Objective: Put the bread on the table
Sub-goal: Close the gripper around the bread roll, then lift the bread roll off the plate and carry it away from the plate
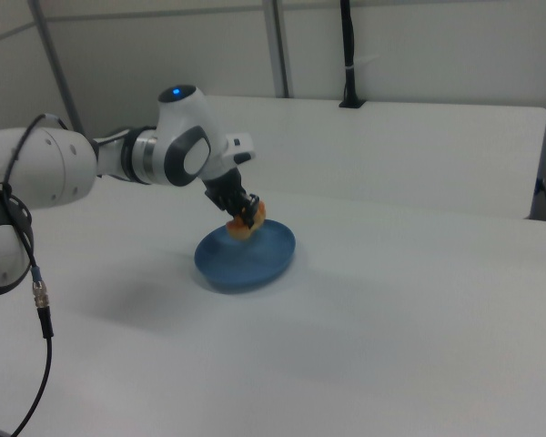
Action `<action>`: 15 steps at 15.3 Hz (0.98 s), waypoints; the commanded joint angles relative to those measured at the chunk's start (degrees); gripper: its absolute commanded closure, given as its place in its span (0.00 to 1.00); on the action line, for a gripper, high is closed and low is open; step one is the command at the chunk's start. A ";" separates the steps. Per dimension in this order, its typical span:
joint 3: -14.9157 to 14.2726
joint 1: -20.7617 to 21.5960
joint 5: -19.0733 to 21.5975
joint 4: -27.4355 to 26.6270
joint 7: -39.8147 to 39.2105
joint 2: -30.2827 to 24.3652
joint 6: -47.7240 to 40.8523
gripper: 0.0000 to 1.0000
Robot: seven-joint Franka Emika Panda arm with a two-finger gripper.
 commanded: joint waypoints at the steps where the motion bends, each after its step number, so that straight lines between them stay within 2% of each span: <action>1: -0.52 -0.03 -0.32 -3.88 -0.82 -8.38 -0.68 1.00; 4: -0.95 -1.96 -0.32 -5.03 -1.08 -14.61 -1.99 1.00; 6: -1.83 -4.15 -0.41 -4.69 -2.56 -16.57 -3.83 1.00; 9: -6.21 -5.39 0.12 -4.34 -7.48 -16.40 -5.25 1.00; 12: -9.38 -9.86 0.82 -4.34 -14.07 -15.35 -4.63 1.00; 15: -12.46 -12.77 4.24 -4.34 -19.60 -13.42 -4.54 1.00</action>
